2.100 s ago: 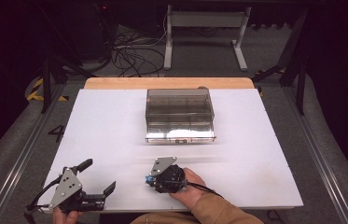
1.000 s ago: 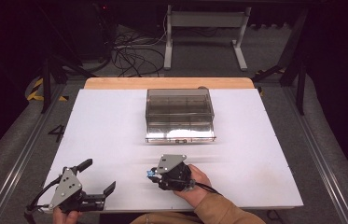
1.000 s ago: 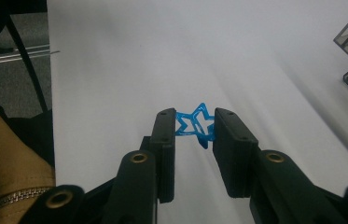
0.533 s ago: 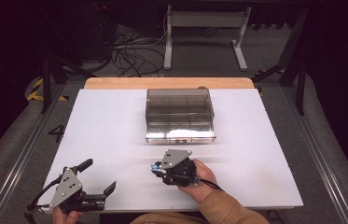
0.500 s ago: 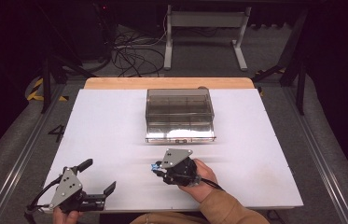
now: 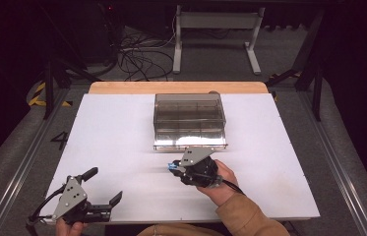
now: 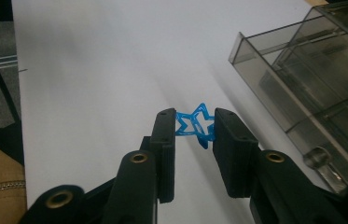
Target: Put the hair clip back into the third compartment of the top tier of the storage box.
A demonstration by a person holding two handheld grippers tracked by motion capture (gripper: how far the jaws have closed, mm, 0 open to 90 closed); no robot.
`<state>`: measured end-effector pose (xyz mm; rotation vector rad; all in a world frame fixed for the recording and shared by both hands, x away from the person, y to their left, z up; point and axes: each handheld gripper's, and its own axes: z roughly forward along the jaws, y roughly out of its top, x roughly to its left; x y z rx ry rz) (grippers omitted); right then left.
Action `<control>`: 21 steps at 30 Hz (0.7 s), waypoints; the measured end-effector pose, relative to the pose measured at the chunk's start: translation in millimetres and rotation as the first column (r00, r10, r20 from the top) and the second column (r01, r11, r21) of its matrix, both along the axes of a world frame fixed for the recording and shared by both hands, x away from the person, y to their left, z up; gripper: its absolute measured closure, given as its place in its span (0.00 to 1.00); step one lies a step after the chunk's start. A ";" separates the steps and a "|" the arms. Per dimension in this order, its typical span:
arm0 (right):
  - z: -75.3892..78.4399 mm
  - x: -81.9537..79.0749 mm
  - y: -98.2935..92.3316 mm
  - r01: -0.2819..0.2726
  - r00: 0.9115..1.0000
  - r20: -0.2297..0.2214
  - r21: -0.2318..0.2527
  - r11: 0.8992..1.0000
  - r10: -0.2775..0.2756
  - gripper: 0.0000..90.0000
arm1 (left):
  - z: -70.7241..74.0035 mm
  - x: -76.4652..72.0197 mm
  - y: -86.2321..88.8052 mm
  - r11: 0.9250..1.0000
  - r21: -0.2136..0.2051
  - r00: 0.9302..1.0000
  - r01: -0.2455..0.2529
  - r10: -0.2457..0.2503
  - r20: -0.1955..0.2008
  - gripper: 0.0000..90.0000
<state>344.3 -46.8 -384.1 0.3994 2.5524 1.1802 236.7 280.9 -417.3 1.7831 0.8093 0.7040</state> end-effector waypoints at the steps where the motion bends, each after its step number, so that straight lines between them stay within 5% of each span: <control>1: 1.7 0.9 -1.9 0.007 1.000 -0.001 0.003 1.000 -0.007 0.78 | 0.0 0.3 0.1 1.000 0.001 1.000 0.000 0.000 0.002 0.01; 21: 21.8 14.2 -30.0 0.086 0.996 0.017 0.057 0.995 -0.087 0.78 | -0.4 0.1 -0.6 1.000 -0.007 1.000 -0.001 0.001 0.000 0.01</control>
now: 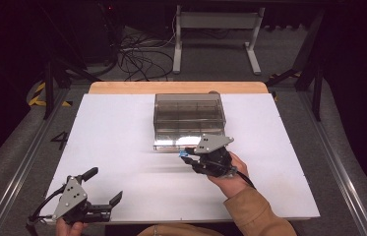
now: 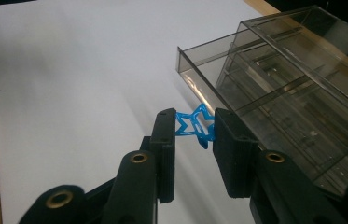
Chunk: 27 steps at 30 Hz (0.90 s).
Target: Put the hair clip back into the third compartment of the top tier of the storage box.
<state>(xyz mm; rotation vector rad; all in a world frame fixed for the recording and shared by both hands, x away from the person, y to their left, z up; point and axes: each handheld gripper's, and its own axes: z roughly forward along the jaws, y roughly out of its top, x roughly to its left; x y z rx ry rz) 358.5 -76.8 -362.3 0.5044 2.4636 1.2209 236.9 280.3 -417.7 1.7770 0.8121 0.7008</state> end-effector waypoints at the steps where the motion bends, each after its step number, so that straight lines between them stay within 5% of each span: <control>1: 0.8 0.7 -1.4 0.007 1.000 0.001 0.001 1.000 -0.007 0.78 | 0.0 0.0 0.0 1.000 0.001 1.000 0.000 0.000 0.000 0.01; 27: 14.6 14.5 -31.5 0.103 0.994 0.016 0.044 0.994 -0.104 0.78 | 0.1 0.2 0.0 1.000 0.005 1.000 0.004 -0.004 0.000 0.01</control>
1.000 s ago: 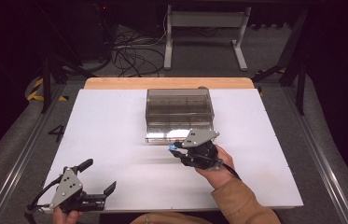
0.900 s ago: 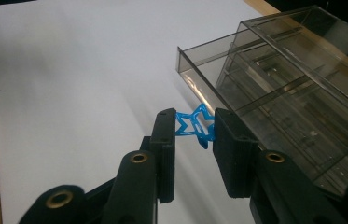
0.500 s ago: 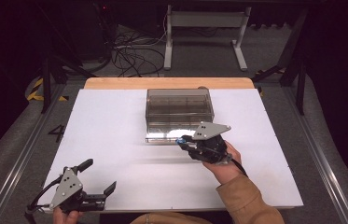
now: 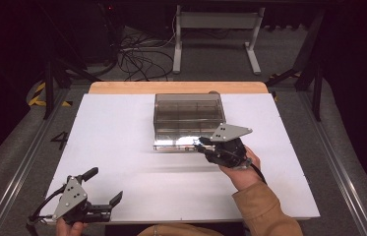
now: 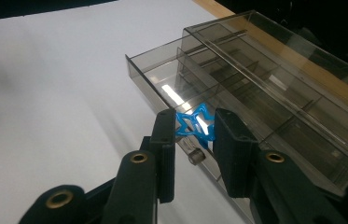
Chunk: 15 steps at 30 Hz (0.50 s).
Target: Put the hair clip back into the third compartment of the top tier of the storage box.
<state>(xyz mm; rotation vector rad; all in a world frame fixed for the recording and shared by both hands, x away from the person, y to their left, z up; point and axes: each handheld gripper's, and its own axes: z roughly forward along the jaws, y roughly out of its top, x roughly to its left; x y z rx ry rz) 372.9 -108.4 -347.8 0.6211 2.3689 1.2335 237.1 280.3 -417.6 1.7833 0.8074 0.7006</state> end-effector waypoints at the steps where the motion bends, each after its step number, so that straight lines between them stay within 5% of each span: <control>1: 0.2 0.6 -0.9 0.004 1.000 0.001 0.000 1.000 -0.004 0.78 | 0.0 0.1 0.0 1.000 0.000 1.000 0.001 -0.001 0.000 0.01; 15: -0.5 11.4 -16.8 0.095 0.995 0.012 0.013 0.995 -0.095 0.78 | 0.0 0.1 -0.1 1.000 -0.001 1.000 -0.001 0.001 0.000 0.01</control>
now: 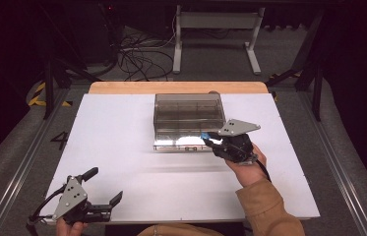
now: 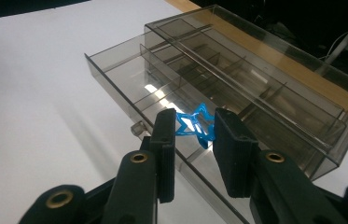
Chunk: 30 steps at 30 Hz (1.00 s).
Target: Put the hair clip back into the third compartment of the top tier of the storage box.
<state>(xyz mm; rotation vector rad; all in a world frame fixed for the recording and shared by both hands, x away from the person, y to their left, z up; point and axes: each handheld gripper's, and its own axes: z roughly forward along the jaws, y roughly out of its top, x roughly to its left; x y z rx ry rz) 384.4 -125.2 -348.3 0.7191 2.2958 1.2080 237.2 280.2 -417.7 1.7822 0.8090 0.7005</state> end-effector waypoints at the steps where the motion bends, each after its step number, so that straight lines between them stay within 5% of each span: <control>1: -0.3 0.9 -0.8 0.001 1.000 -0.001 0.001 1.000 -0.001 0.78 | 0.0 0.1 0.0 1.000 0.000 1.000 0.000 0.000 0.000 0.01; 18: -5.6 12.6 -13.3 0.067 0.998 -0.014 0.051 0.996 -0.066 0.78 | 0.0 0.2 0.0 1.000 -0.002 1.000 -0.001 0.001 0.000 0.01; 30: -12.4 20.4 -13.0 0.094 0.995 -0.023 0.030 0.995 -0.093 0.78 | -0.1 0.2 -0.1 1.000 0.001 1.000 0.000 0.000 -0.001 0.01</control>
